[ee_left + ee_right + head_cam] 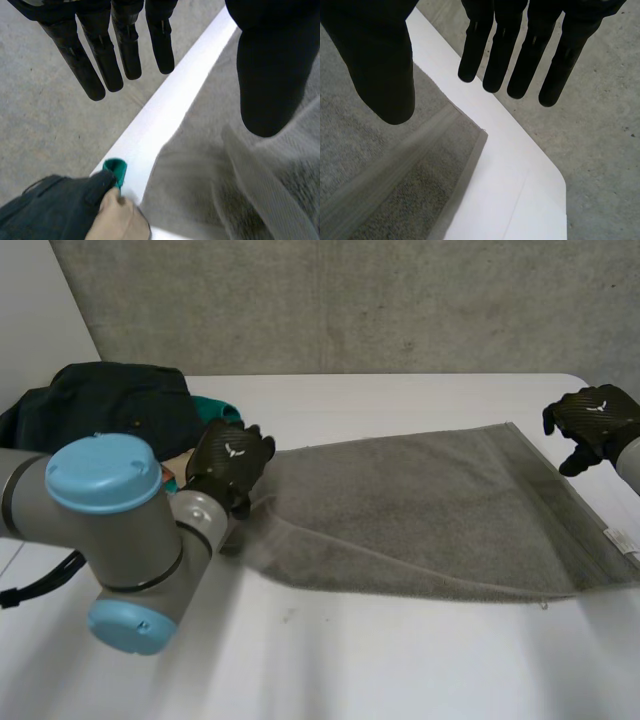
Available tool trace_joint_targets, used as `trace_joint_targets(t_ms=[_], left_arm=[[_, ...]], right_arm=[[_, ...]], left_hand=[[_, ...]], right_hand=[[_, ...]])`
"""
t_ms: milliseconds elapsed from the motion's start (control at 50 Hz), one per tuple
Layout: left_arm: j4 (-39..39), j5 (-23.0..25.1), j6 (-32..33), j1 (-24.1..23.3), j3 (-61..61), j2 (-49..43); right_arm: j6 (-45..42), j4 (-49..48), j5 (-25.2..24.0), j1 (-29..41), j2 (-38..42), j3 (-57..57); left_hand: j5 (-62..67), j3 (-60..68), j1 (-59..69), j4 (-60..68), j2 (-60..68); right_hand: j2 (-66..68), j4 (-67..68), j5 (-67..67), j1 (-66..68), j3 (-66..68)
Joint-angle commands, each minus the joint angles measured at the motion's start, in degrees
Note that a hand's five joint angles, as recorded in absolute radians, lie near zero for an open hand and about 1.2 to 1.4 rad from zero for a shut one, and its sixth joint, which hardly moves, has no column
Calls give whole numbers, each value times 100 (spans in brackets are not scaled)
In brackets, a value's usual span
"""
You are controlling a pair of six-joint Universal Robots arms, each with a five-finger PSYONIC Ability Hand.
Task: Fold the laundry.
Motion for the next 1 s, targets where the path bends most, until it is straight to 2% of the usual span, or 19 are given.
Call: trace_joint_targets(t_ms=[20,220,340,460,600,660,680,700,720,820,900,980,1000], left_arm=[[-755,0,-400,-223,1294,-581],[-3083,-360,-716,-346,3762,-2196],[-3824,-703,-681,-355,4503,-2708],[-3781,-1072,-506,-372,4530,-2831],[-3420,-1240,-163,-328,4521,-2998],[-3402,-1213,-101,-284,4530,-3060],[-3420,-1187,-84,-267,4547,-3069],[-3420,-1178,-75,-267,4539,-3060],[-3420,-1187,-57,-258,4521,-3043],[-3464,-1222,30,-205,4512,-2815],[-3490,-1231,31,-109,4302,-2297],[-3394,-1021,-57,-3,3907,-1532],[-3324,-837,-136,58,3714,-1183]], right_arm=[[124,85,396,265,-85,60],[54,50,422,379,-24,157],[36,50,405,415,29,174],[36,41,405,424,81,183],[18,41,405,476,90,227],[-17,33,405,503,82,262],[-25,33,405,503,82,262],[-43,33,405,511,73,271],[-43,33,405,511,73,271],[-43,41,396,520,29,271],[-43,111,414,529,-111,271],[18,401,440,626,-357,306],[88,602,440,669,-462,324]], left_hand=[[98,-29,19,71,6],[114,-13,35,87,22],[131,4,52,104,39],[265,138,186,238,173],[701,574,622,674,609],[2329,2202,2250,2301,2237],[4066,3939,3988,4039,3975],[5033,4906,4954,5006,4941],[5341,5214,5262,5313,5249],[5344,5217,5265,5317,5252],[5344,5217,5265,5317,5252],[5344,5217,5265,5317,5252],[5344,5217,5265,5317,5252]], right_hand=[[-246,-200,-59,-219,-285],[-313,-267,-126,-286,-352],[-313,-267,-126,-286,-352],[-263,-217,-76,-236,-302],[-246,-200,-59,-219,-285],[-246,-200,-59,-219,-285],[-246,-200,-59,-219,-285],[-246,-200,-59,-219,-285],[-246,-200,-59,-219,-285],[-246,-200,-59,-219,-285],[-262,-217,-76,-236,-302],[-514,-468,-327,-487,-553],[-715,-669,-528,-688,-754]])
